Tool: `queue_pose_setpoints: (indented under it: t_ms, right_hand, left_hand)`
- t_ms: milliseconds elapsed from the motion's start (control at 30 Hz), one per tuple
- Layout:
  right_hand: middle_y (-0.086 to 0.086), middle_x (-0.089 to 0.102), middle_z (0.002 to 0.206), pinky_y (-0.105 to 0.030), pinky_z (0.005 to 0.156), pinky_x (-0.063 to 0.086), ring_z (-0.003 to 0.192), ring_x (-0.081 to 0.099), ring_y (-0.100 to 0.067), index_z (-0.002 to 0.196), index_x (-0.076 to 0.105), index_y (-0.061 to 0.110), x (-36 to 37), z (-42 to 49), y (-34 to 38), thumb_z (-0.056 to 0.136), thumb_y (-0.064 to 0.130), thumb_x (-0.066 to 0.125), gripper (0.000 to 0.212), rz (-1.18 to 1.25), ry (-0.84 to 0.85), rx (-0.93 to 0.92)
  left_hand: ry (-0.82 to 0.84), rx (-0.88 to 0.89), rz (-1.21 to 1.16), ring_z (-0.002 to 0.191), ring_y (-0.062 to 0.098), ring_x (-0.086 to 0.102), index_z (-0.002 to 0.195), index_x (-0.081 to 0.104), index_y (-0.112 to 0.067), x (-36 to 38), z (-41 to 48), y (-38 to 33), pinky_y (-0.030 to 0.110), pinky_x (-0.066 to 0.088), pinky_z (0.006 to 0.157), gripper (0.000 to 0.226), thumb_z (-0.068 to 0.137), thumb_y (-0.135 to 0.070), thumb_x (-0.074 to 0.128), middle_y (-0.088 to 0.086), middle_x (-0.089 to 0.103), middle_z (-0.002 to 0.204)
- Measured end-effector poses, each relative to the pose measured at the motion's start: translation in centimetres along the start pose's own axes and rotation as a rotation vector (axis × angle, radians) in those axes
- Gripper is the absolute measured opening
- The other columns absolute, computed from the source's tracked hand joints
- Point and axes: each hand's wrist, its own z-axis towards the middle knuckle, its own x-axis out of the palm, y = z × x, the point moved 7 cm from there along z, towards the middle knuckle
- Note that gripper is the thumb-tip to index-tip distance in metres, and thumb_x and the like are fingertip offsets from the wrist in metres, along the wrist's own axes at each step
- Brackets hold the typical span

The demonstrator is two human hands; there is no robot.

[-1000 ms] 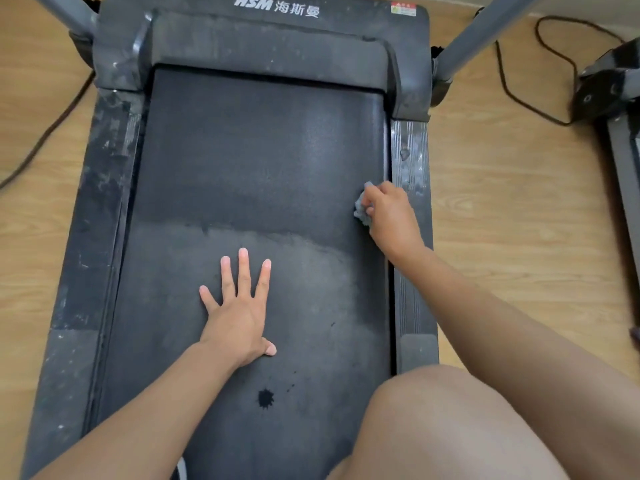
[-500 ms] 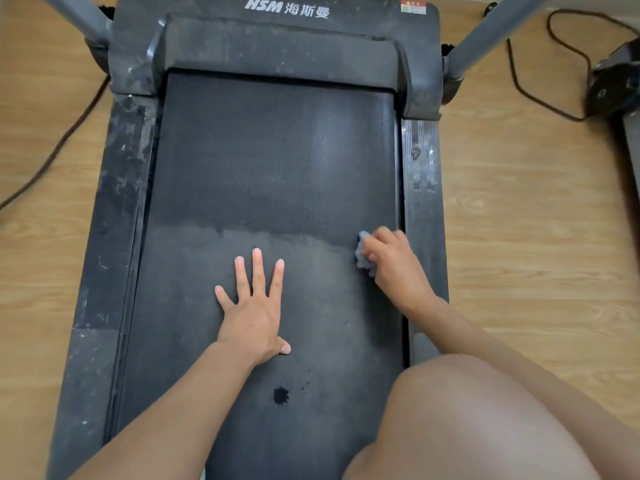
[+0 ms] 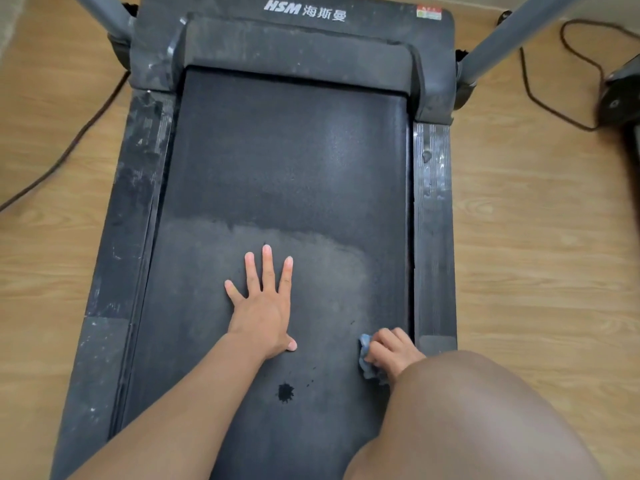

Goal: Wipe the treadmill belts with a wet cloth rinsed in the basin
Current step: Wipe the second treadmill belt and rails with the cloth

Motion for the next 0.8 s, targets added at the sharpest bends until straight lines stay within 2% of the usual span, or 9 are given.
queue_pose_setpoints:
  t_ms: [33, 167, 367, 500, 567, 633, 700, 767, 800]
  right_hand:
    - [0.003, 0.050, 0.096, -0.037, 0.051, 0.048, 0.084, 0.037, -0.017, 0.087, 0.052, 0.020, -1.0, 1.1, 0.3, 0.079, 0.022, 0.051, 0.008, -0.011, 0.003, -0.035]
    - [0.004, 0.049, 0.097, -0.044, 0.064, 0.046, 0.084, 0.041, -0.022, 0.088, 0.057, 0.021, -6.2, 9.5, -2.4, 0.068, -0.014, 0.063, 0.041, -0.038, -0.108, 0.045]
    - [0.008, 0.051, 0.096, -0.047, 0.067, 0.054, 0.084, 0.051, -0.028, 0.084, 0.058, 0.028, -9.4, 17.1, -6.0, 0.079, -0.007, 0.062, 0.036, -0.048, -0.206, 0.187]
    - [0.005, 0.047, 0.092, -0.038, 0.066, 0.039, 0.078, 0.040, -0.021, 0.087, 0.050, 0.030, -4.6, 7.9, 0.0, 0.075, 0.004, 0.047, 0.029, 0.012, -0.103, 0.084]
    - [0.000, 0.053, 0.086, -0.033, 0.060, 0.040, 0.077, 0.034, -0.016, 0.081, 0.056, 0.024, -1.7, 2.7, 2.8, 0.077, 0.021, 0.041, 0.016, 0.047, -0.020, 0.021]
    - [0.003, 0.056, 0.085, -0.032, 0.052, 0.045, 0.079, 0.034, -0.013, 0.077, 0.058, 0.020, -0.1, 0.7, 3.0, 0.079, 0.026, 0.040, 0.019, 0.022, 0.041, -0.028]
    - [0.008, 0.052, 0.091, -0.034, 0.052, 0.047, 0.083, 0.035, -0.011, 0.084, 0.055, 0.025, -0.9, 2.6, 2.2, 0.079, 0.021, 0.057, 0.007, -0.018, 0.108, -0.064]
    - [0.010, 0.050, 0.094, -0.037, 0.058, 0.048, 0.083, 0.036, -0.013, 0.088, 0.055, 0.026, -3.2, 6.8, 0.4, 0.070, 0.000, 0.074, 0.037, -0.026, 0.050, -0.030]
    - [0.010, 0.050, 0.095, -0.039, 0.060, 0.048, 0.081, 0.039, -0.016, 0.089, 0.057, 0.024, -4.5, 9.6, -0.6, 0.068, -0.007, 0.074, 0.041, -0.037, -0.002, 0.015]
  left_hand:
    - [0.000, -0.001, -0.002, 0.147, 0.054, -0.039, 0.150, -0.046, -0.017, 0.0, 0.0, 0.0, 0.077, 0.012, 0.121, 0.154, 0.079, -0.062, 0.083, 0.023, -0.060, 0.148]
    - [-0.001, -0.003, 0.003, 0.147, 0.054, -0.039, 0.149, -0.047, -0.017, 0.0, 0.2, 0.0, 0.077, 0.012, 0.120, 0.154, 0.079, -0.062, 0.083, 0.023, -0.060, 0.147]
    - [-0.005, 0.002, -0.001, 0.146, 0.053, -0.040, 0.150, -0.046, -0.018, 0.2, 0.4, 0.1, 0.078, 0.011, 0.120, 0.155, 0.079, -0.061, 0.084, 0.022, -0.060, 0.148]
    - [-0.018, 0.006, -0.005, 0.146, 0.053, -0.041, 0.150, -0.046, -0.018, 0.1, 0.3, 0.0, 0.078, 0.009, 0.121, 0.155, 0.078, -0.060, 0.085, 0.022, -0.060, 0.148]
    - [-0.023, 0.008, -0.016, 0.147, 0.053, -0.040, 0.151, -0.045, -0.018, 0.0, 0.3, -0.1, 0.078, 0.010, 0.120, 0.155, 0.078, -0.060, 0.086, 0.022, -0.059, 0.149]
    - [-0.033, 0.009, -0.009, 0.148, 0.054, -0.038, 0.152, -0.043, -0.017, 0.1, 0.2, -0.1, 0.079, 0.011, 0.120, 0.156, 0.076, -0.061, 0.086, 0.023, -0.057, 0.151]
    - [-0.047, 0.009, 0.009, 0.148, 0.055, -0.037, 0.153, -0.042, -0.016, 0.1, 0.3, -0.1, 0.079, 0.013, 0.120, 0.156, 0.076, -0.062, 0.086, 0.024, -0.056, 0.152]
    - [-0.049, 0.006, 0.012, 0.148, 0.055, -0.037, 0.153, -0.042, -0.016, 0.1, 0.5, -0.1, 0.079, 0.013, 0.119, 0.156, 0.076, -0.062, 0.086, 0.024, -0.056, 0.152]
    - [-0.051, 0.006, 0.012, 0.148, 0.055, -0.037, 0.153, -0.042, -0.016, 0.2, 0.6, 0.0, 0.079, 0.013, 0.119, 0.156, 0.076, -0.062, 0.086, 0.024, -0.056, 0.152]
